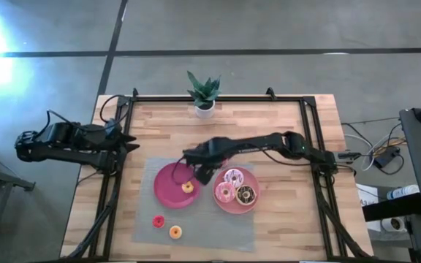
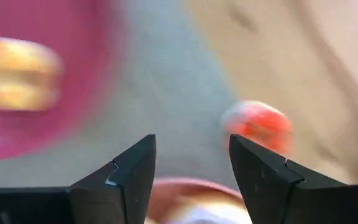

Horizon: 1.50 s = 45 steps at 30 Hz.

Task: Pick & Place donuts
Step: Put the small orange donut on the dark pink plate

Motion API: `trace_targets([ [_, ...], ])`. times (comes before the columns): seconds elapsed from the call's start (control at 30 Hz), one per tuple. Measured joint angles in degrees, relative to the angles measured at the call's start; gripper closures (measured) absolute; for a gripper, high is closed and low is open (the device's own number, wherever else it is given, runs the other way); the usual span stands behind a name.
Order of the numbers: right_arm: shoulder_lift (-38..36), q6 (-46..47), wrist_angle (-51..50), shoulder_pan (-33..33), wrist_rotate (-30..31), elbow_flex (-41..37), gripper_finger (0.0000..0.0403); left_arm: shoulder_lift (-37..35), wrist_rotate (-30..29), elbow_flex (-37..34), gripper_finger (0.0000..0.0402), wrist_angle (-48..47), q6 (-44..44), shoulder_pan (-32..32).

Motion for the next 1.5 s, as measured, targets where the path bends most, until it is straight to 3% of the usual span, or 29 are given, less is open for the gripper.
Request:
trace_targets([
  [0.37, -2.2, -1.6, 0.2, -8.7, -3.1, -7.5, 0.0209, 0.0, 2.8, -4.0, 0.0229, 0.2, -3.4, 0.0],
  [0.67, -5.9, -6.1, 6.3, -9.0, -10.1, -17.5, 0.0209, 0.0, 3.4, -5.4, 0.0229, 1.2, -4.4, 0.0],
  [1.2, -8.8, -3.1, 19.5, -9.4, -13.9, -27.2, 0.0210, 0.0, 3.0, -5.4, 0.0229, 5.4, -3.3, 0.0],
  [1.37, -8.9, -2.5, 24.3, -10.1, -16.3, -28.9, 0.0243, 0.0, 3.0, -5.4, 0.0229, 5.4, -4.4, 0.0],
  [1.5, -8.8, -2.5, 27.5, -10.6, -17.7, -28.8, 0.0311, 0.0, 3.0, -5.4, 0.0229, 5.4, -4.9, 0.0],
])
